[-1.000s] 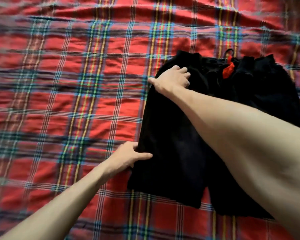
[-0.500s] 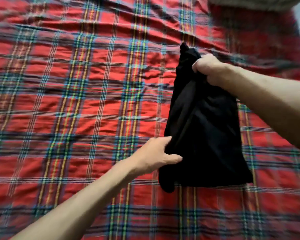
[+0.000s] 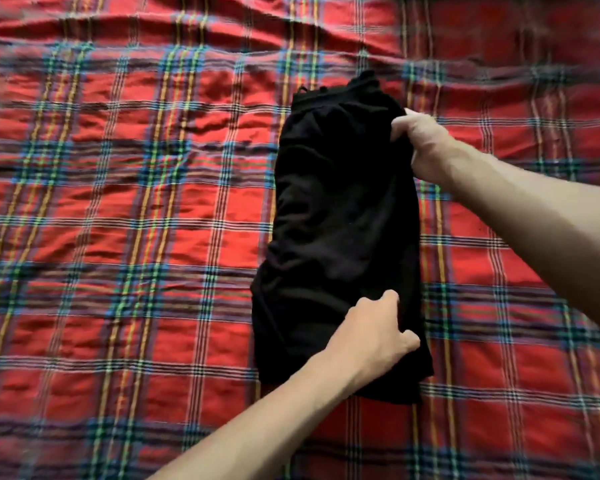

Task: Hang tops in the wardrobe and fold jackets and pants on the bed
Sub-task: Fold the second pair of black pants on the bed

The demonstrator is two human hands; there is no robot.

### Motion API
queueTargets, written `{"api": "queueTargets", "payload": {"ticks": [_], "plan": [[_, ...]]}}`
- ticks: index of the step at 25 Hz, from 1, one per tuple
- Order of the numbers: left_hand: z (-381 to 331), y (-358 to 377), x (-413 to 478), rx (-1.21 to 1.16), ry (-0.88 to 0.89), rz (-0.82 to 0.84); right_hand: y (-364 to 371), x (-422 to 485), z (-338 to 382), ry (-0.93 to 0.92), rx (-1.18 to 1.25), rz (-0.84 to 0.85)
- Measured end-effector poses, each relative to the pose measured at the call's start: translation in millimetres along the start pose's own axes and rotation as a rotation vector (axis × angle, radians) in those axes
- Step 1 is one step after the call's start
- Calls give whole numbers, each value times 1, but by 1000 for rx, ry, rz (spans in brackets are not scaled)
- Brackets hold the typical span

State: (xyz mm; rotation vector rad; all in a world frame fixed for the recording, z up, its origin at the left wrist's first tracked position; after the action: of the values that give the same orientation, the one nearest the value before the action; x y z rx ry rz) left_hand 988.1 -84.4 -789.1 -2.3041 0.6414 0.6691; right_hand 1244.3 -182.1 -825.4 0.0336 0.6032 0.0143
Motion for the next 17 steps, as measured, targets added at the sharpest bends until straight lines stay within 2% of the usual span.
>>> {"api": "queueTargets", "payload": {"ticks": [1,3,4,5,7,8,9,10,12,14,16,17], "plan": [[-3,2,-3,-32,-2,2,1,1,4,-23,17,17],[-6,9,-5,-132,-10,78,-4,7,3,-63,-110,-41],[-4,11,-4,-144,35,90,-4,6,-2,-80,-269,-107],[2,6,-3,-86,129,8,-4,2,-9,-127,-491,-215],[30,-14,-2,155,275,-432,6,-25,-22,-407,-935,-440],[52,-27,-2,262,255,-654,14,-47,-35,-624,-1077,-432],[77,-38,-2,341,163,-789,21,-68,-57,-822,-1192,-323],[100,-44,0,401,54,-806,24,-86,-83,-937,-1313,-176],[135,-38,8,418,-56,-638,13,-103,-130,-934,-1516,9],[147,-25,11,392,-33,-569,-1,-98,-147,-880,-1550,-4],[142,-29,3,312,-6,-623,-2,-91,-135,-904,-1452,-42],[130,-46,7,224,-2,-694,0,-84,-120,-910,-1378,-114]]}}
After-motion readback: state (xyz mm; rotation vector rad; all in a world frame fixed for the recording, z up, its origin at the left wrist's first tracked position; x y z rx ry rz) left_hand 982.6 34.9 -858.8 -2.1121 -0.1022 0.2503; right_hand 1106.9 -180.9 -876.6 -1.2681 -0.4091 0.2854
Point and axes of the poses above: each hand's wrist, its own x-axis towards the middle knuckle, its own y-axis out of the palm, z = x × y, the point moved 2 cm from there along x, towards the middle knuckle, and after that the axes turned 2 degrees about -z, right-handed, at the moved point
